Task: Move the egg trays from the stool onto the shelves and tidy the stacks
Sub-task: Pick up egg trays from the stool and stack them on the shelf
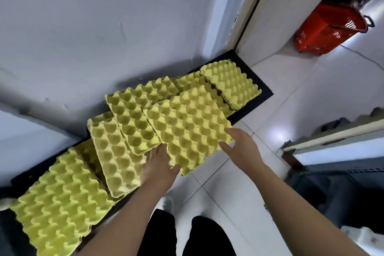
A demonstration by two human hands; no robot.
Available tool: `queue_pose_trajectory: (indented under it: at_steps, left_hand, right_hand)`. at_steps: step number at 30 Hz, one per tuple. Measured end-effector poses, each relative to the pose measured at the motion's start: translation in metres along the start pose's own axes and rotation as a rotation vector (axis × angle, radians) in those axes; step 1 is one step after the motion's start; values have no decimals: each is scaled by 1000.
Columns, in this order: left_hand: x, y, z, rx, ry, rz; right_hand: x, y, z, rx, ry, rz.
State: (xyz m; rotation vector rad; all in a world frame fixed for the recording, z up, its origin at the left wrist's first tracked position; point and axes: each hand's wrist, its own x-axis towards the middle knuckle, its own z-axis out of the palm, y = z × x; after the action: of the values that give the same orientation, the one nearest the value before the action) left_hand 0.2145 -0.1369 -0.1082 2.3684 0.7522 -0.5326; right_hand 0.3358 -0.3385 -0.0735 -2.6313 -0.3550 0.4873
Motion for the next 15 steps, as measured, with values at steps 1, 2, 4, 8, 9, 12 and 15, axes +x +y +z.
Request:
queue_pose_trajectory:
  at_steps: [1,2,4,8,9,12,15]
  left_hand:
    - [5,2,6,-9,-19,-24]
    - [10,3,13,-22,-34,-48]
    - [19,7,27,-74,-47,-95]
    - [36,13,57,-160,-72,-199]
    - [40,14,64,-173,-66,-224]
    - [48,21,82,-219,-31,-301]
    - [54,28,97,-296,22,-351]
  right_hand:
    - [10,8,4,-10,-23,0]
    - [20,15,8,-16,-43,0]
    - [42,33,18,-17,-85,8]
    - [81,65,36,-49,-205,23]
    - [89,73,41,-52,-239,20]
    - [111,93,54,-25,-331,22]
    - [129,107,65,-41,-391,31]
